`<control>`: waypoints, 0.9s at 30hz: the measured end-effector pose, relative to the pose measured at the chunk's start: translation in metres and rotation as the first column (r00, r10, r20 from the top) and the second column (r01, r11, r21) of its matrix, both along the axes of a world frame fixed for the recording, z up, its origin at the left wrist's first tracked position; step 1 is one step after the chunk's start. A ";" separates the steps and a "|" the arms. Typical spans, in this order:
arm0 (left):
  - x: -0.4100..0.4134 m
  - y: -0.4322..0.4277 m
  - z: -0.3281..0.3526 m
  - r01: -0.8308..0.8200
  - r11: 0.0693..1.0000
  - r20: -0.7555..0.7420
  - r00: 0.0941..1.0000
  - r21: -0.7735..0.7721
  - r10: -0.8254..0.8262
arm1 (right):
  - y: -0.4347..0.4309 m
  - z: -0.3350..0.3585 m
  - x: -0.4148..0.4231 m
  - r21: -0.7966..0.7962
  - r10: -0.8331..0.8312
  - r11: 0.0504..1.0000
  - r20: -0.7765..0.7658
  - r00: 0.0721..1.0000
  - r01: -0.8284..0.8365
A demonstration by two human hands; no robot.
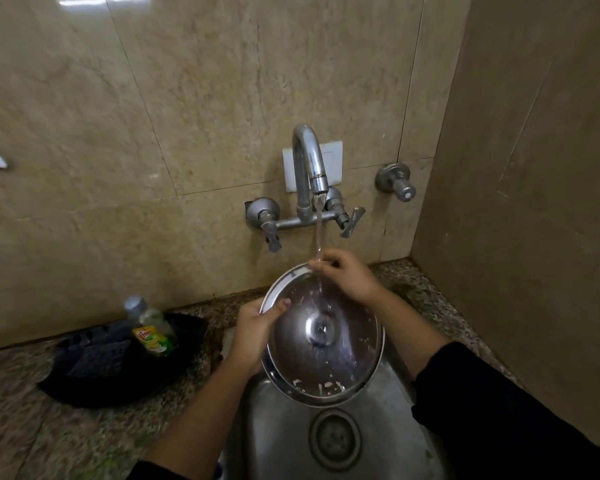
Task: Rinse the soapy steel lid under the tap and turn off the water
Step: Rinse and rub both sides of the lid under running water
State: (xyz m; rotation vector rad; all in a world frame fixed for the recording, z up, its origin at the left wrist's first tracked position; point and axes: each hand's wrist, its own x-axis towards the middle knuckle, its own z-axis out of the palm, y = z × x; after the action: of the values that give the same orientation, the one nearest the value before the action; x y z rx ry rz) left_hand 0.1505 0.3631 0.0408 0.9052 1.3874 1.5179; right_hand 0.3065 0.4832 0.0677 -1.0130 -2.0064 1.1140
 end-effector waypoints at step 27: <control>-0.016 0.002 -0.003 0.190 0.952 0.069 0.982 -0.239 -0.178 | -0.008 -0.010 0.021 -0.082 -0.121 0.990 -0.035 0.992 0.118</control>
State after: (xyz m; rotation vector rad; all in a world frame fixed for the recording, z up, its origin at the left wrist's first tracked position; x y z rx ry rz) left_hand 0.1344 0.3652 0.0378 0.8146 1.3799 1.1906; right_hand 0.3274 0.4753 0.0575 -1.1278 -1.8569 1.1481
